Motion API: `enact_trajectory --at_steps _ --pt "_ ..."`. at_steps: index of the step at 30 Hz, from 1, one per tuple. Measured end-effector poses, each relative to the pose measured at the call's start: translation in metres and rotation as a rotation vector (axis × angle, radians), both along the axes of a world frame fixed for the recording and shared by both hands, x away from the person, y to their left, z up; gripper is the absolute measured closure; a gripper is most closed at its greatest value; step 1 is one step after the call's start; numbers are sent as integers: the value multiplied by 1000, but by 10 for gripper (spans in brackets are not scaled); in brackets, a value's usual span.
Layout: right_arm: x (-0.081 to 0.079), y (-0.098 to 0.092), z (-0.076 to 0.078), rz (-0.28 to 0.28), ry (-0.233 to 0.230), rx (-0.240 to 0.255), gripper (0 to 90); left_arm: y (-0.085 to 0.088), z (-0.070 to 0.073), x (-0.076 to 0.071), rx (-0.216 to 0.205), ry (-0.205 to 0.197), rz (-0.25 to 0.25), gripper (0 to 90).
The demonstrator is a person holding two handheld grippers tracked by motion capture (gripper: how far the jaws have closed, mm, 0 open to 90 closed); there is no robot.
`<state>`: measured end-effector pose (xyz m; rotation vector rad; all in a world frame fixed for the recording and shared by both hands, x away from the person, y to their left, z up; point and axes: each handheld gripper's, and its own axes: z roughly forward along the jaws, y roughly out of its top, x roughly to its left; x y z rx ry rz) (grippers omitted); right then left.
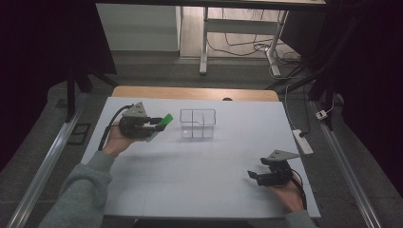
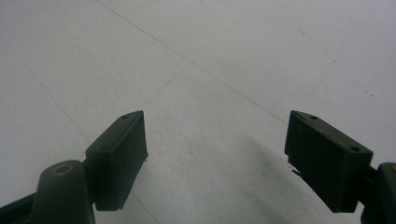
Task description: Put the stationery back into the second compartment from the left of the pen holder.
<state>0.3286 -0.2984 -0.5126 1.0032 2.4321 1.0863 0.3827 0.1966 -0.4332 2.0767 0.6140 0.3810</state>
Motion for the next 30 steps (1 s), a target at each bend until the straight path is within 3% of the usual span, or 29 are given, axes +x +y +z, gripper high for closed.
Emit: enact_trajectory --at_steps 12,30 --pt "0 -1 0 -4 -2 3 209 -14 11 4 -54 -34 3 664" --pt "0 -1 -1 -5 1 -1 210 -41 22 18 -109 -46 -17 664"
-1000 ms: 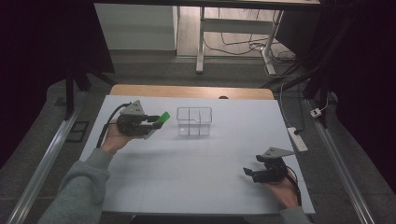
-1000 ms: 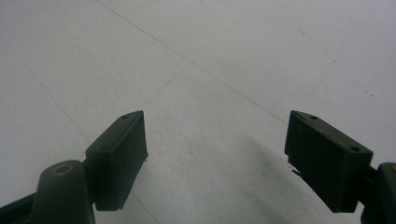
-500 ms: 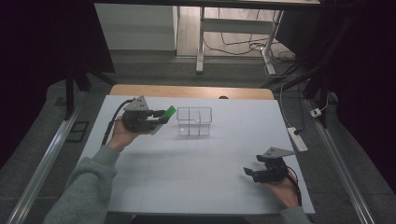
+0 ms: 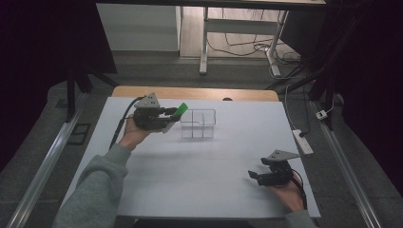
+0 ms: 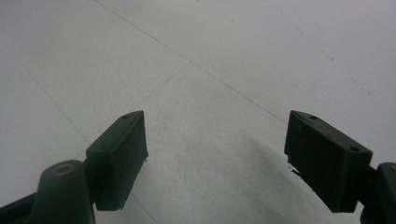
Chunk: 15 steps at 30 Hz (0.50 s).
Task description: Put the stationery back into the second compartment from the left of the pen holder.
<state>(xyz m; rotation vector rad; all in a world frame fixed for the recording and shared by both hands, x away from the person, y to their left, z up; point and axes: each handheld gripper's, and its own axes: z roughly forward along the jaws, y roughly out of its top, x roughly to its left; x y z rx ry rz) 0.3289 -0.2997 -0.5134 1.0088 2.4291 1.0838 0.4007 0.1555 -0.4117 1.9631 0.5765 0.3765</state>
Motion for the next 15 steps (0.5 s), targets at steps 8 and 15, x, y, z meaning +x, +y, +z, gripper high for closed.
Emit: enact_trajectory --at_steps 8,15 --pt "0 -1 0 -1 2 -1 211 -12 3 7 -21 -7 -4 664" --pt "0 -1 -1 -1 2 -3 212 -22 3 17 -27 0 1 663"
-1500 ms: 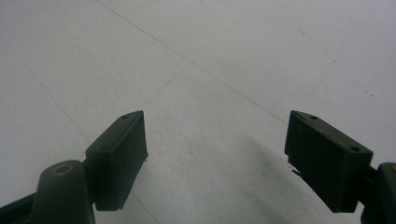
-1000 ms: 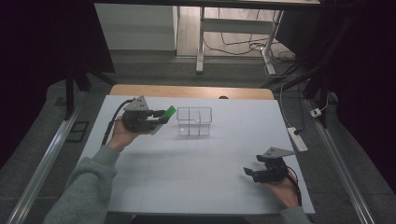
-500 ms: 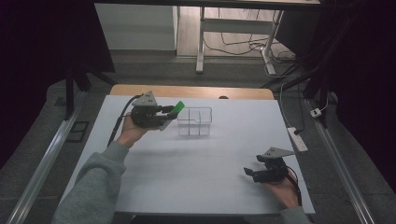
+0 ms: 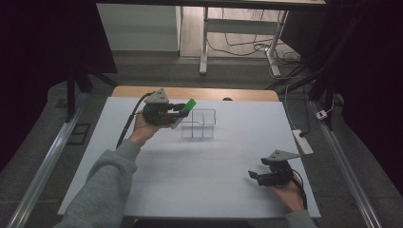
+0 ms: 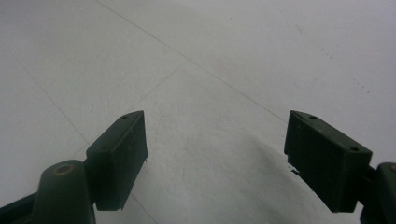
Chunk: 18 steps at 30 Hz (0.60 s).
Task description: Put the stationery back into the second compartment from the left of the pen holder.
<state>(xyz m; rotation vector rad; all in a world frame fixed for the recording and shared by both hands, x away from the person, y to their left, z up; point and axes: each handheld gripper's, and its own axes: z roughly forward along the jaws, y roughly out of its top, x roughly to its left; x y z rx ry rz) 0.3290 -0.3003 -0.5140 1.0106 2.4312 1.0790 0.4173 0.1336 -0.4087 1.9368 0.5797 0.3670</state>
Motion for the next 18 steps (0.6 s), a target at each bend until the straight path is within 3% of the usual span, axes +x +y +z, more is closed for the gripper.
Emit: enact_trajectory --at_steps 18 --pt "1 -1 -1 -2 6 -7 216 -23 -6 19 -32 15 17 663"
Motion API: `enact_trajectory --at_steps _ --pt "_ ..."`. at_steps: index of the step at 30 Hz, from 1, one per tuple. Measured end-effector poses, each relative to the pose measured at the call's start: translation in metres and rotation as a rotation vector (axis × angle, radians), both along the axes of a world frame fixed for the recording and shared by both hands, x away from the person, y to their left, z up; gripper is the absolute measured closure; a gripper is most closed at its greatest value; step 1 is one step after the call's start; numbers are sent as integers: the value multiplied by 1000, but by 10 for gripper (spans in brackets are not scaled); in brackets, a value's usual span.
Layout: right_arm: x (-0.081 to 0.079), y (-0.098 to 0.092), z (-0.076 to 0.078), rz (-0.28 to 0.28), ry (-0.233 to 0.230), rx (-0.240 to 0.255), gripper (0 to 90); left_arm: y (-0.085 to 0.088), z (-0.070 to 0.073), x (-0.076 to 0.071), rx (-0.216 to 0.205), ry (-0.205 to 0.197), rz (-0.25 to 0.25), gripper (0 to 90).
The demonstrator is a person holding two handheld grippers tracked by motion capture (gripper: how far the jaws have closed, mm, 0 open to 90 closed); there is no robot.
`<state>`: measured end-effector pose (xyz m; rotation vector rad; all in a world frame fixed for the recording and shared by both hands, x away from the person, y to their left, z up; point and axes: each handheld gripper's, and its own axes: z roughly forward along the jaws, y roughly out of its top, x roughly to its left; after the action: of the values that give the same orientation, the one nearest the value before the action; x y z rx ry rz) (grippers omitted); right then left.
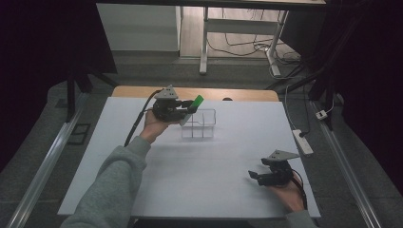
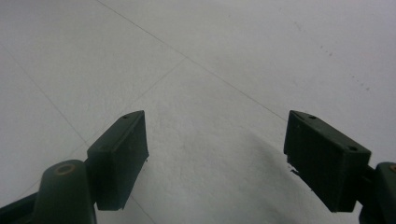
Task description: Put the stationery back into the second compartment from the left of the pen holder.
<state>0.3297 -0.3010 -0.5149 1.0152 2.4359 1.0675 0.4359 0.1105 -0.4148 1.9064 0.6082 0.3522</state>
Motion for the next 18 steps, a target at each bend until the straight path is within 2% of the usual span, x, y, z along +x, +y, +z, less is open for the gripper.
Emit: enact_trajectory --at_steps 13,18 --pt "0 -1 0 -2 -3 3 216 -18 -1 15 -15 -11 -7 663" --pt "0 -1 0 -3 -3 6 216 -23 0 23 -36 -15 3 663"
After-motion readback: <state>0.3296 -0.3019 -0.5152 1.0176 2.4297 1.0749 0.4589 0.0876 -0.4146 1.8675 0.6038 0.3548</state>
